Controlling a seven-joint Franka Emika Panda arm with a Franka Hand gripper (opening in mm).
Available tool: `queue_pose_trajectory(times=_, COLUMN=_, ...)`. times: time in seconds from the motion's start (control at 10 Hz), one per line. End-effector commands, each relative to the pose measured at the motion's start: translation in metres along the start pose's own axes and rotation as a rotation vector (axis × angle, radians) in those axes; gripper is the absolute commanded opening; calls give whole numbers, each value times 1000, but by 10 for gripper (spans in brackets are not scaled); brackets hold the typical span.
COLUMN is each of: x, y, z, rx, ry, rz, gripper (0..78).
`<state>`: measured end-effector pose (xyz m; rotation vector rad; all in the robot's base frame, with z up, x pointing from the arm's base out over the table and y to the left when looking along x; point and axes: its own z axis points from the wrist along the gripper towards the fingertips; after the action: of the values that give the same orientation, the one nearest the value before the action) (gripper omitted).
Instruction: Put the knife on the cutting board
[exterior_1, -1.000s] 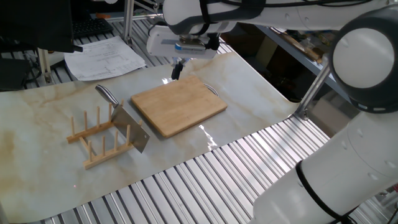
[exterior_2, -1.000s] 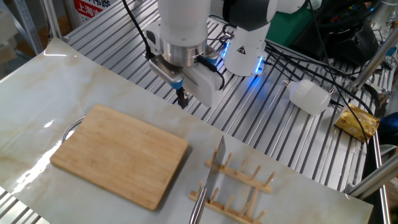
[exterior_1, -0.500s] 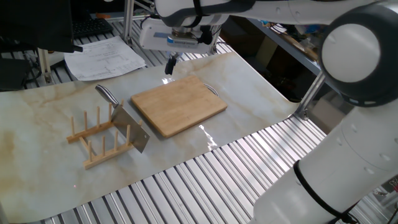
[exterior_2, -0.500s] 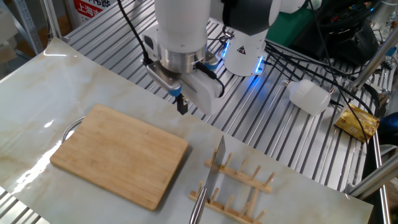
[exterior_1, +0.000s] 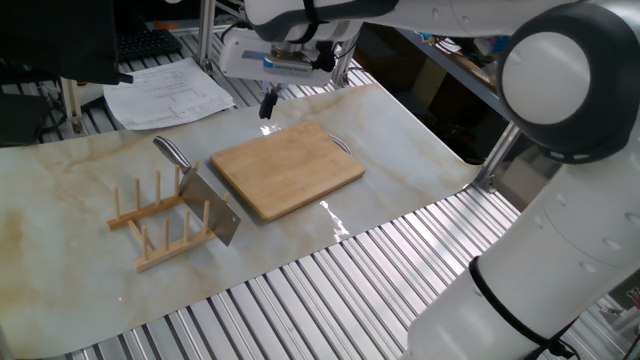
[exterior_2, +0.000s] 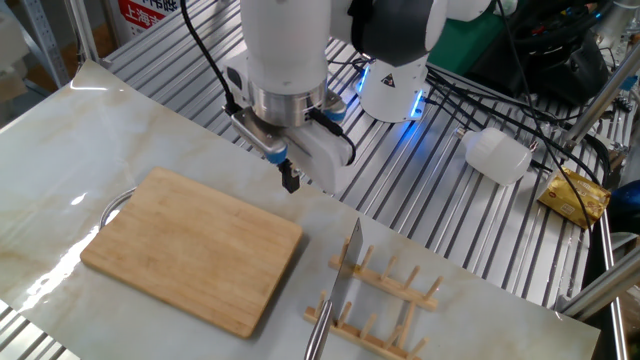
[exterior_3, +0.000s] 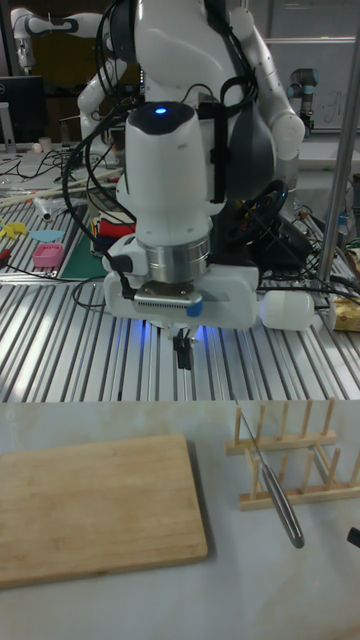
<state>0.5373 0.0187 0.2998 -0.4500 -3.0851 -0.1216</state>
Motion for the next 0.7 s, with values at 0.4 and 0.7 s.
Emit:
queue_pose_trajectory(times=0.4, x=0, y=0, z=-1, rx=-56, ry=-31, rz=75, gripper=0)
queue_pose_trajectory(times=0.7, x=0, y=0, z=-1, rx=-111, ry=-11, rz=89, gripper=0)
